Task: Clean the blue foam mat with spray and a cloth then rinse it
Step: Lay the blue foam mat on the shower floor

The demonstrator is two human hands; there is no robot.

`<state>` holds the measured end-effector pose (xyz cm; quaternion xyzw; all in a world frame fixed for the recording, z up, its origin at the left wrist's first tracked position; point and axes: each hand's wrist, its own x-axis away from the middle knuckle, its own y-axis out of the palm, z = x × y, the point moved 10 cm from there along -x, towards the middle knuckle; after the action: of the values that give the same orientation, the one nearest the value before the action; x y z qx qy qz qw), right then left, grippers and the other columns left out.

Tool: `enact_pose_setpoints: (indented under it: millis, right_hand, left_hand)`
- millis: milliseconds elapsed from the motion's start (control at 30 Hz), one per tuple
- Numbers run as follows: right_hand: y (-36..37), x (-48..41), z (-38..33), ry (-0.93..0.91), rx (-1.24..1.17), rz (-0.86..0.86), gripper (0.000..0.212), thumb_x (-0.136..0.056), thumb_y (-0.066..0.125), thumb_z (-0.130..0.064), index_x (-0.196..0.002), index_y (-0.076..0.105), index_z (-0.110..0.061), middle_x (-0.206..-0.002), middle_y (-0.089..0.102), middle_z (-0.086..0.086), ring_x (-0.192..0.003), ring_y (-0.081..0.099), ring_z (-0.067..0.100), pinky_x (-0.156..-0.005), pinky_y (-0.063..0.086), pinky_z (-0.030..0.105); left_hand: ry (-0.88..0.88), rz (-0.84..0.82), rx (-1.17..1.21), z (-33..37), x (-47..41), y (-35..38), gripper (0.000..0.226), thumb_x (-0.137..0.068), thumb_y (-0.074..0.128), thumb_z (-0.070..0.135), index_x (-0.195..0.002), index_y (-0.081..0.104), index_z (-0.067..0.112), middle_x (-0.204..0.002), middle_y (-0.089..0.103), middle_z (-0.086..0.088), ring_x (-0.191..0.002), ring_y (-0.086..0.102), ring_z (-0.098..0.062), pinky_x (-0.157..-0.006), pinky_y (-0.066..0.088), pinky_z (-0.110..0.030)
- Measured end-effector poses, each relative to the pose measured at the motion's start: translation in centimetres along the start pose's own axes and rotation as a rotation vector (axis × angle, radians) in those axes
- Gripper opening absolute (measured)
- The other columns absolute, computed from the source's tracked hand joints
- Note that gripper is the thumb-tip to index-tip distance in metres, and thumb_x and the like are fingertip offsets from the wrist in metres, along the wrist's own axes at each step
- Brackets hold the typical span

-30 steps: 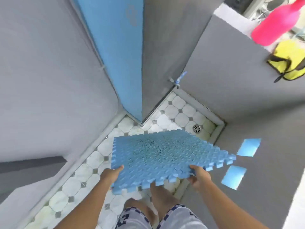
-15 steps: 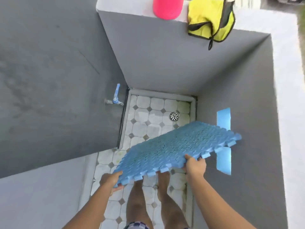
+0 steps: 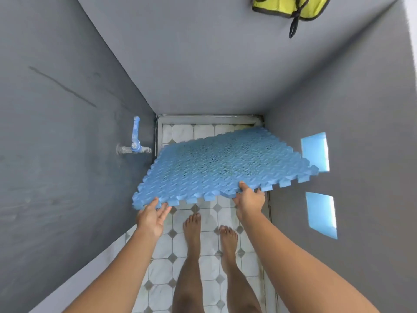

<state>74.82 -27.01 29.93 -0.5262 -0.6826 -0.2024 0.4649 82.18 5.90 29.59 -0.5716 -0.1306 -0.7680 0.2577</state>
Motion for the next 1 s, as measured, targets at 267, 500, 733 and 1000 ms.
enact_pose_setpoints:
  millis: [267, 500, 733, 1000]
  right_hand:
    - [1.6, -3.8, 1.5, 0.088, -0.136, -0.061, 0.078, -0.09, 0.068, -0.002, -0.153, 0.025, -0.015, -0.103, 0.066, 0.013, -0.091, 0.068, 0.03, -0.089, 0.054, 0.061]
    - [1.5, -5.2, 3.3, 0.151, -0.219, -0.108, 0.089, -0.093, 0.064, 0.002, -0.158, 0.007, -0.02, -0.129, 0.062, 0.014, -0.105, 0.067, 0.026, -0.094, 0.054, 0.055]
    - [2.1, -7.3, 2.0, 0.183, 0.149, -0.147, 0.041, -0.093, 0.07, -0.021, -0.128, 0.056, -0.004, -0.095, 0.065, 0.004, -0.068, 0.068, 0.014, -0.047, 0.056, 0.028]
    - [-2.4, -8.0, 5.6, 0.288, 0.244, -0.101, 0.024, -0.102, 0.054, -0.03, -0.112, 0.053, -0.008, -0.111, 0.059, 0.019, -0.093, 0.07, 0.034, -0.068, 0.063, 0.041]
  left_hand:
    - [0.098, -0.07, -0.035, 1.4, -1.8, 3.9, 0.038, -0.104, 0.055, -0.003, -0.139, 0.048, 0.008, -0.14, 0.056, -0.013, -0.126, 0.061, -0.035, -0.097, 0.055, -0.044]
    - [0.133, -0.109, -0.068, 1.9, -3.7, 5.2, 0.031, -0.104, 0.052, -0.005, -0.129, 0.048, 0.012, -0.121, 0.059, -0.006, -0.13, 0.058, -0.037, -0.108, 0.051, -0.053]
    - [0.058, -0.051, -0.232, 0.7, -5.7, 5.7, 0.047, -0.106, 0.052, 0.0, -0.151, 0.039, 0.0, -0.128, 0.06, -0.013, -0.131, 0.06, -0.034, -0.106, 0.053, -0.046]
    - [-0.187, -0.128, -0.761, -2.3, -6.3, 1.8, 0.051, -0.108, 0.053, 0.031, -0.156, 0.042, 0.015, -0.149, 0.053, -0.022, -0.113, 0.069, -0.032, -0.091, 0.056, -0.045]
